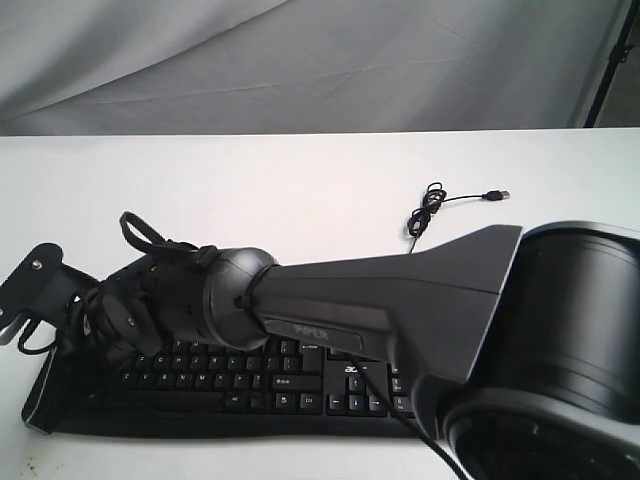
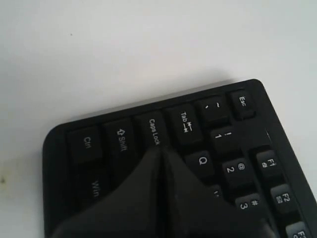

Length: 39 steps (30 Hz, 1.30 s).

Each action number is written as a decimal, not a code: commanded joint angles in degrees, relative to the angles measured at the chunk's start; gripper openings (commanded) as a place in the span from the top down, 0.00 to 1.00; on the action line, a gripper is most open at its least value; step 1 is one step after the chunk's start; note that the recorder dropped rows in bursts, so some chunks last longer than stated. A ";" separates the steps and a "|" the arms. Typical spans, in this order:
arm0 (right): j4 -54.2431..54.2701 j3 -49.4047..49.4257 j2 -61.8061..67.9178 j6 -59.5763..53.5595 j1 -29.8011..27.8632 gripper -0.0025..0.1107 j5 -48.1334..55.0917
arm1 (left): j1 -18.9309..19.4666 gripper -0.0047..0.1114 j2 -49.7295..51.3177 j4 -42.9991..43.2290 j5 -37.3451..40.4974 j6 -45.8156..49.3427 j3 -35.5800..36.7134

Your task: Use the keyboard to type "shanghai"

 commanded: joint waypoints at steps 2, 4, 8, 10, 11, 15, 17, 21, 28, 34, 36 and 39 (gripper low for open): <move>-1.05 -0.24 -0.07 -0.50 -0.05 0.98 -0.65 | -0.20 0.96 -0.20 0.04 -0.27 -0.16 0.25; -1.16 -0.24 -0.07 -0.50 -0.05 0.98 -0.87 | -0.20 0.96 -0.20 0.04 -0.27 -0.16 0.25; -1.29 -0.24 -0.07 -0.50 -0.46 0.98 -1.29 | -0.20 0.96 -0.20 0.04 -0.27 -0.16 0.25; -1.29 -0.24 -0.07 -0.50 -0.59 0.98 -1.07 | -0.20 0.96 -0.20 0.04 -0.27 -0.16 0.25; -1.29 -0.24 -0.07 -0.50 -0.59 0.98 -1.07 | -0.20 0.96 -0.20 0.04 -0.27 -0.16 0.25; -1.29 -0.24 -0.07 -0.50 -0.59 0.98 -1.34 | -0.20 0.96 -0.20 0.04 -0.27 -0.16 0.25; -1.29 -0.24 -0.07 -0.50 -0.59 0.98 -1.34 | -0.20 0.96 -0.20 0.04 -0.27 -0.16 0.25; -1.29 -0.24 0.79 -0.50 -0.59 0.98 -1.33 | -0.20 0.96 -0.20 0.04 -0.27 -0.16 0.25; -2.24 -0.34 0.69 -0.53 -0.59 0.98 -0.29 | -0.20 0.96 -0.20 0.04 -0.27 -0.16 0.25; -4.75 -0.34 -3.26 -0.23 -0.98 0.98 2.48 | -0.20 0.96 -0.20 0.04 -0.27 -0.16 0.25; -5.02 0.35 -4.74 0.05 -1.18 0.98 4.25 | -0.20 0.96 -0.20 0.04 -0.27 -0.16 0.25; -5.57 5.29 -8.42 1.09 -1.67 0.98 3.97 | -0.20 0.96 -0.20 0.04 -0.27 -0.16 0.25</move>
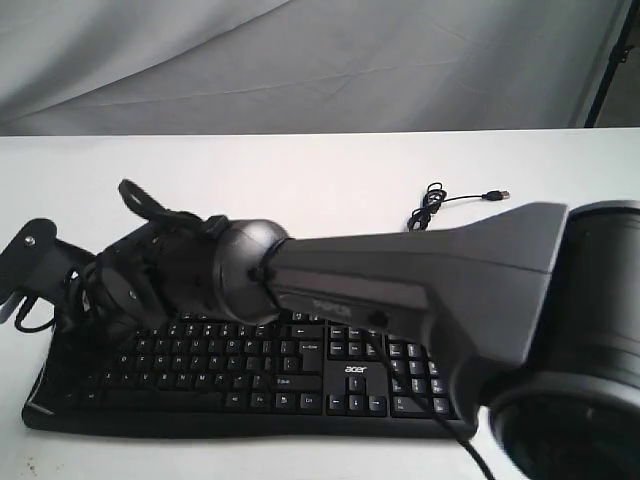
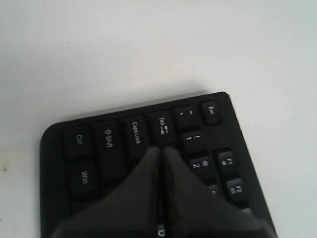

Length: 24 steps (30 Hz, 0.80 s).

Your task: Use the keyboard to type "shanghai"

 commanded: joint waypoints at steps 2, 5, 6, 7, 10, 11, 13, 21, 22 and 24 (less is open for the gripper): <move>-1.39 9.91 -7.67 1.67 -1.65 0.98 -1.62 | -0.20 0.96 -0.20 0.04 -0.27 -0.16 0.25; -0.78 17.67 -12.52 3.17 -2.67 0.98 -4.55 | -0.20 0.96 -0.20 0.04 -0.27 -0.16 0.25; 0.18 20.30 -14.03 3.44 -2.81 0.98 -6.05 | -0.20 0.96 -0.20 0.04 -0.27 -0.16 0.25; 0.73 22.66 -15.42 3.78 -2.96 0.98 -7.44 | -0.20 0.96 -0.20 0.04 -0.27 -0.16 0.25; 2.29 27.77 -17.10 5.24 -3.07 0.98 -11.29 | -0.20 0.96 -0.20 0.04 -0.27 -0.16 0.25; 2.69 28.67 -17.10 5.24 -3.11 0.98 -11.98 | -0.20 0.96 -0.20 0.04 -0.27 -0.16 0.25; 3.40 29.44 -16.35 5.24 -3.23 0.98 -12.38 | -0.20 0.96 -0.20 0.04 -0.27 -0.16 0.25; 3.95 29.44 -12.97 5.24 -3.27 0.98 -13.32 | -0.20 0.96 -0.20 0.04 -0.27 -0.16 0.25; 3.95 29.44 -12.83 5.24 -3.27 0.98 -13.32 | -0.20 0.96 -0.20 0.04 -0.27 -0.16 0.25; 3.95 29.44 -12.83 5.24 -3.27 0.98 -13.32 | -0.20 0.96 -0.20 0.04 -0.27 -0.16 0.25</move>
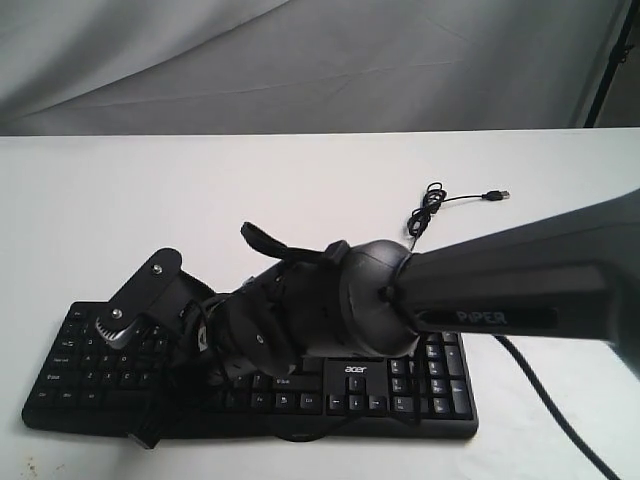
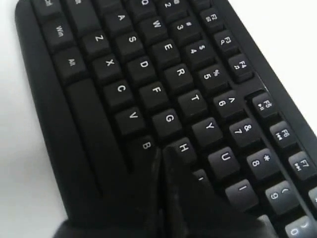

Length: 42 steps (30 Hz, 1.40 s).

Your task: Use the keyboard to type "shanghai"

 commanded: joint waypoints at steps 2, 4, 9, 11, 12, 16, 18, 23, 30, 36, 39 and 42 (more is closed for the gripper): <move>0.24 0.15 -0.04 -0.08 -0.45 0.98 -0.97 | -0.20 0.96 -0.20 0.04 -0.27 -0.16 0.25; 0.24 0.15 -0.04 -0.08 -0.45 0.98 -0.97 | -0.20 0.96 -0.20 0.04 -0.27 -0.16 0.25; 0.24 0.15 0.64 -0.08 -0.45 0.98 -0.76 | -0.20 0.96 -0.20 0.04 -0.27 -0.16 0.25; 0.24 0.15 1.13 -0.08 -0.45 0.98 -0.64 | -0.20 0.96 -0.20 0.04 -0.27 -0.16 0.25; 0.24 0.15 1.25 -0.08 -0.45 0.98 -0.64 | -0.20 0.96 -0.20 0.04 -0.27 -0.16 0.25; 0.24 0.15 1.54 -0.08 -0.45 0.98 -0.64 | -0.20 0.96 -0.20 0.04 -0.27 -0.16 0.25; 0.24 0.15 1.52 -0.08 -0.45 0.98 -0.53 | -0.20 0.96 -0.20 0.04 -0.27 -0.16 0.25; 0.24 -0.28 1.17 -0.31 -0.45 0.98 -0.30 | -0.20 0.96 -0.20 0.04 -0.27 -0.16 0.25; 0.24 -5.83 0.85 -0.55 -0.45 0.98 1.89 | -0.20 0.96 -0.20 0.04 -0.27 -0.16 0.25; -0.22 -9.29 3.16 -0.55 -0.45 0.98 3.56 | -0.20 0.96 -0.20 0.04 -0.27 -0.16 0.25; -0.22 -9.29 3.90 -0.55 -0.45 0.98 3.46 | -0.20 0.96 -0.20 0.04 -0.27 -0.16 0.25; -0.22 -9.29 4.51 -0.55 -0.45 0.98 3.46 | -0.20 0.96 -0.20 0.04 -0.27 -0.16 0.25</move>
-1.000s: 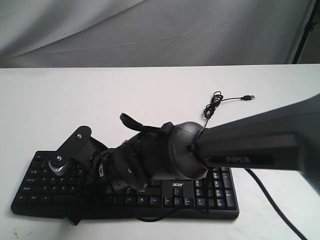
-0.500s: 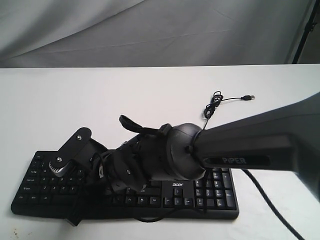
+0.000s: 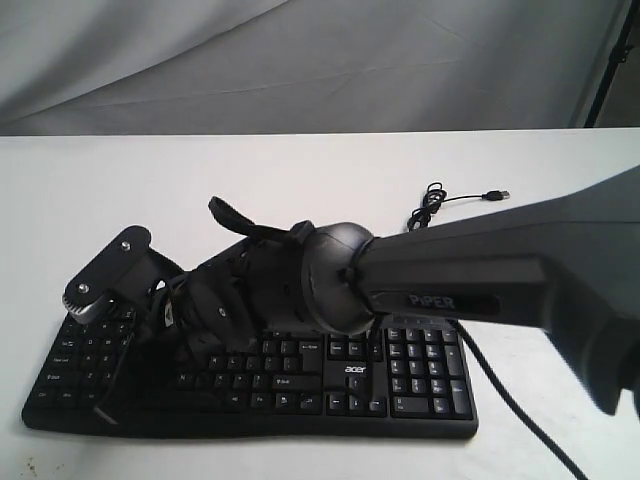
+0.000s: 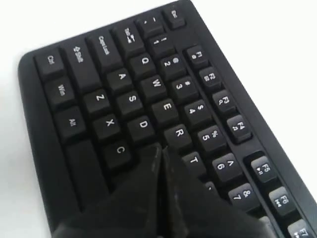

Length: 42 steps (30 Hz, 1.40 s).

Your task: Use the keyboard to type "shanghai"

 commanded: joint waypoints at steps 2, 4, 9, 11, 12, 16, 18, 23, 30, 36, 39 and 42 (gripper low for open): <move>-0.44 -0.27 0.44 -0.65 -0.45 0.98 0.32 | -0.20 0.96 -0.20 0.04 -0.27 -0.16 0.25; -0.44 -0.27 0.44 -0.74 -0.45 0.98 0.28 | -0.20 0.96 -0.20 0.04 -0.27 -0.16 0.25; -0.58 -0.27 0.44 -0.76 -0.45 0.98 0.28 | -0.20 0.96 -0.20 0.04 -0.27 -0.16 0.25; -0.82 -0.27 0.44 -0.76 -0.45 0.98 0.15 | -0.20 0.96 -0.20 0.04 -0.27 -0.16 0.25; -0.82 -0.27 0.44 -0.76 -0.45 0.98 0.03 | -0.20 0.96 -0.20 0.04 -0.27 -0.16 0.25; -1.06 -0.27 1.46 -1.01 -0.45 0.98 -0.39 | -0.20 0.96 -0.20 0.04 -0.27 -0.16 0.25; -1.06 -0.27 1.69 -1.00 -0.45 0.98 -0.36 | -0.20 0.96 -0.20 0.04 -0.27 -0.16 0.25; -1.06 -0.27 1.80 -1.00 -0.45 0.98 -0.36 | -0.20 0.96 -0.20 0.04 -0.27 -0.16 0.25; -1.06 -0.27 1.79 -1.00 -0.45 0.98 -0.25 | -0.20 0.96 -0.20 0.04 -0.27 -0.16 0.25; -2.14 -0.27 0.32 -1.17 -0.45 0.98 0.02 | -0.20 0.96 -0.20 0.04 -0.27 -0.16 0.25; -2.70 -0.27 -1.12 -1.17 -0.55 0.98 2.90 | -0.20 0.96 -0.20 0.04 -0.27 -0.16 0.25; -3.59 -0.16 -2.32 -0.76 -1.09 0.98 4.98 | -0.20 0.96 -0.20 0.04 -0.27 -0.16 0.25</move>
